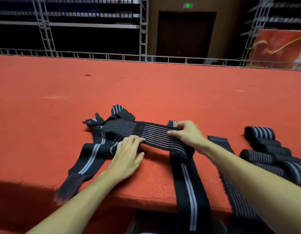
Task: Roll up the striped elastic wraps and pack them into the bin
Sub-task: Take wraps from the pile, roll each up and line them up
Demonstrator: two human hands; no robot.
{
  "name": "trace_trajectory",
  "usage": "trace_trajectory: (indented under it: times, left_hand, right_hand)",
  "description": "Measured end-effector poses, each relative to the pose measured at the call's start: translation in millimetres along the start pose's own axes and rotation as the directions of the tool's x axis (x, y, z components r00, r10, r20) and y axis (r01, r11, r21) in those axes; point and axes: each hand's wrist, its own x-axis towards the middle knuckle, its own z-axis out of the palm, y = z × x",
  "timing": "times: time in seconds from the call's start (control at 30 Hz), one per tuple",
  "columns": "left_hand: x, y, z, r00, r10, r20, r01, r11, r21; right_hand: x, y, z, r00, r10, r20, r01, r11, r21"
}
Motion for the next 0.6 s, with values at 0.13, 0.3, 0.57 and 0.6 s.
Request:
trace_trajectory:
  times: [0.13,0.3,0.57,0.6]
  left_hand:
    - [12.7,32.5,9.0,0.998,0.058,0.012,-0.058,0.998,0.007]
    - [15.9,63.8,29.2,0.982,0.136,0.131,-0.135,0.991,-0.017]
    - [20.5,54.5,34.3,0.998,0.028,0.053,-0.027,1.000,-0.009]
    - [20.7,47.0,31.8,0.999,0.007,0.036,-0.008,1.000,0.029]
  right_hand:
    - [-14.3,22.6,-39.0,0.992,0.098,0.074,-0.080,0.973,-0.216]
    - [-38.8,61.5,-80.9,0.957,0.255,0.138,-0.185,0.903,-0.387]
    - [-32.2,90.7,-62.6,0.960,0.271,0.068,-0.195,0.824,-0.532]
    - [-29.2,89.2,-55.5,0.965,0.256,0.056,-0.183,0.811,-0.556]
